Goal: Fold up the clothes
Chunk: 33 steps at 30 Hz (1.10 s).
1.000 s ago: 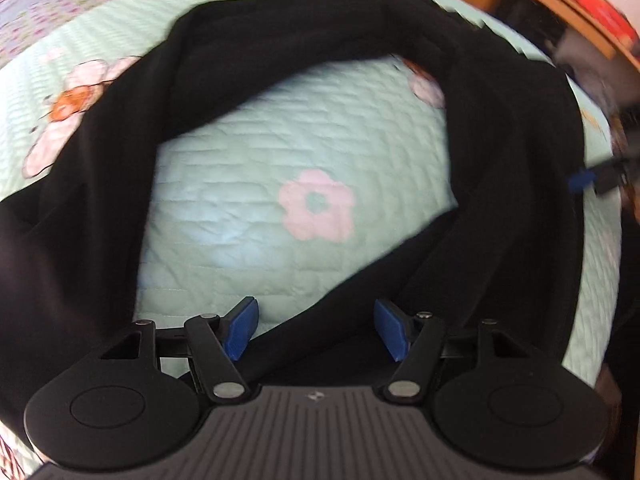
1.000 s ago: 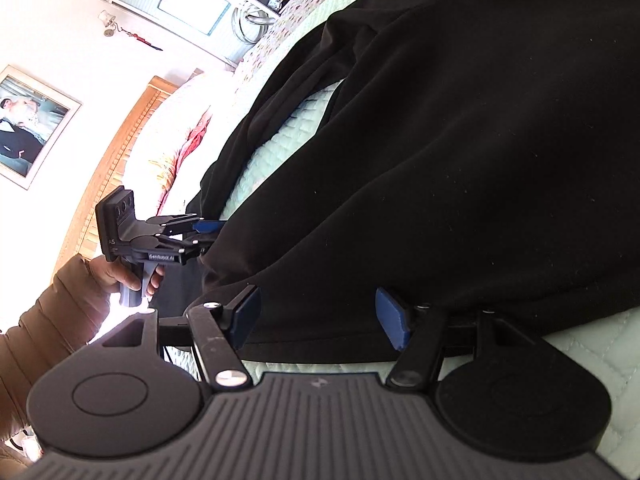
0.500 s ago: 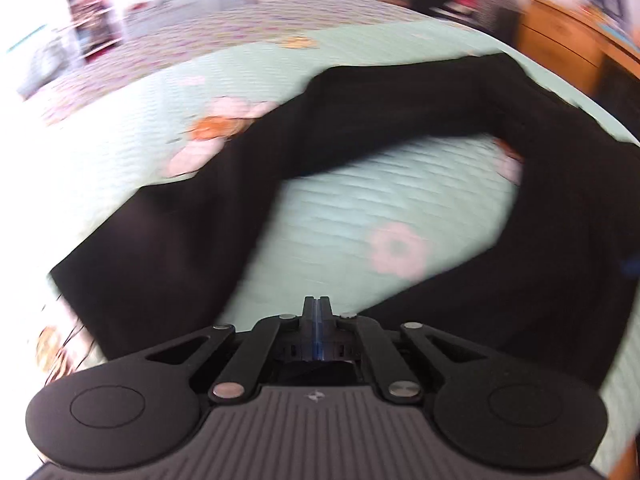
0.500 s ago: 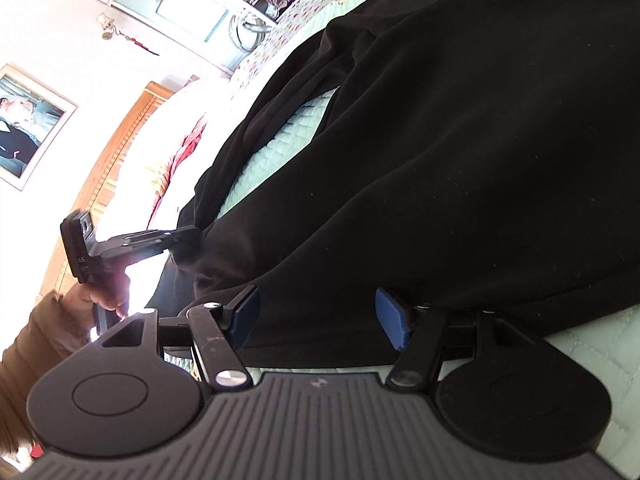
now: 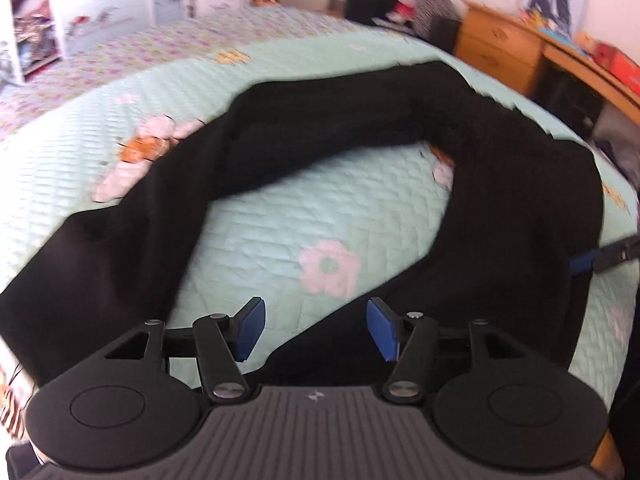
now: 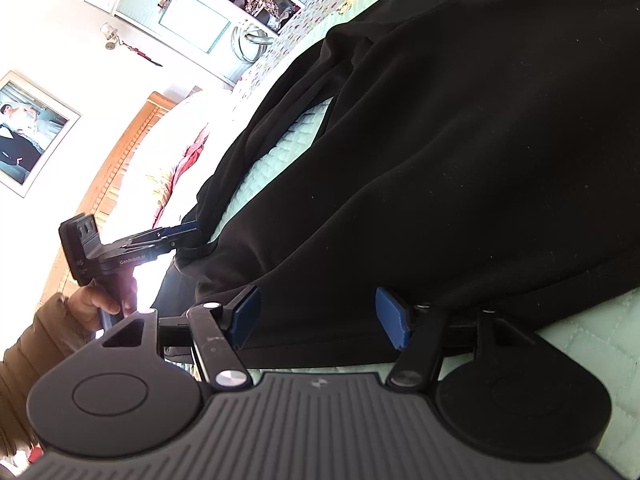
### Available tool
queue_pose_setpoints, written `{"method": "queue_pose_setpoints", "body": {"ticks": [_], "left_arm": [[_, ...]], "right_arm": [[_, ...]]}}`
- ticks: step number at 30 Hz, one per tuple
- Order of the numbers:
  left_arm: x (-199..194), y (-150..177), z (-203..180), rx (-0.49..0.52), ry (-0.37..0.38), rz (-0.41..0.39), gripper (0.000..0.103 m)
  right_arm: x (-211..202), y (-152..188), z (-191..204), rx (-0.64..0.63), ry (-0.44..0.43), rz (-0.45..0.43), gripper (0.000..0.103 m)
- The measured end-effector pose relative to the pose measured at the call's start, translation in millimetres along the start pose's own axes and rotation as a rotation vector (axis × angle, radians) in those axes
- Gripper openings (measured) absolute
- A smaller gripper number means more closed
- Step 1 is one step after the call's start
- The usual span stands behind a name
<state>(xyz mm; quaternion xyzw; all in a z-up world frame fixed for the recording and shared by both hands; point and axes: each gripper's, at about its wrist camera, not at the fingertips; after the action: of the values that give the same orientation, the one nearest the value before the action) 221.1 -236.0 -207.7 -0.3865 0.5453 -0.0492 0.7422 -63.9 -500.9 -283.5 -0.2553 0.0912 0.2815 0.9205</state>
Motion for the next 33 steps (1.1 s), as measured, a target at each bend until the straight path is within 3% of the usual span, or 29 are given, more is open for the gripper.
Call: {"method": "queue_pose_setpoints", "body": {"ticks": [5, 8, 9, 10, 11, 13, 16, 18, 21, 25, 29, 33], "left_arm": [[34.9, 4.1, 1.3, 0.070, 0.022, 0.126, 0.062], [37.1, 7.2, 5.5, 0.042, 0.055, 0.140, 0.061], [36.3, 7.4, 3.2, 0.051, 0.059, 0.147, 0.055], [34.3, 7.3, -1.4, 0.066, 0.070, 0.151, 0.038], [31.4, 8.4, -6.1, 0.077, 0.081, 0.153, 0.029], [24.4, 12.2, -18.1, 0.117, 0.034, 0.136, 0.018], [11.5, 16.2, -34.6, 0.129, -0.077, 0.085, 0.013], [-6.4, 15.3, -41.1, 0.104, -0.175, 0.011, 0.011], [-25.4, 16.0, -32.6, -0.065, -0.289, -0.077, 0.011], [11.8, 29.3, -45.7, -0.026, -0.318, 0.063, 0.011], [15.5, 25.5, -40.3, -0.105, -0.328, 0.086, 0.017], [6.1, 27.6, -36.9, -0.127, -0.354, 0.079, 0.031]], "right_arm": [[-4.5, -0.4, -4.5, 0.008, 0.002, 0.005, 0.065], [-5.2, -2.4, -3.7, 0.010, 0.008, 0.007, 0.065], [-5.5, -3.1, -3.8, 0.011, 0.008, 0.007, 0.065], [-5.5, -3.5, -4.0, 0.012, 0.008, 0.007, 0.065], [-5.5, -3.9, -4.2, 0.013, 0.007, 0.006, 0.065], [-5.8, -3.7, -4.4, 0.011, 0.007, 0.003, 0.065], [-5.9, -1.5, -4.1, 0.003, 0.007, -0.003, 0.065], [-6.5, -0.3, -3.5, 0.001, 0.009, -0.009, 0.065], [-7.0, 1.6, -2.6, -0.001, 0.014, -0.018, 0.065], [-6.2, 2.7, -1.6, -0.003, 0.022, -0.017, 0.065], [-10.7, 4.3, -2.8, 0.010, 0.011, -0.021, 0.065], [-12.2, 3.3, -4.7, 0.029, -0.002, -0.020, 0.065]]}}
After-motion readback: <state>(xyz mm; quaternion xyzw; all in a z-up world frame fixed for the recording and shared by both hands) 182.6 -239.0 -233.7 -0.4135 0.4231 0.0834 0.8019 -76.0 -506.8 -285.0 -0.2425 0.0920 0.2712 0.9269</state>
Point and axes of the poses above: each gripper's, at about its wrist camera, not at the fingertips, and x roughly the way its jaws point, z to its left, y to its underside, and after that the axes turned 14 degrees about -y, right-handed
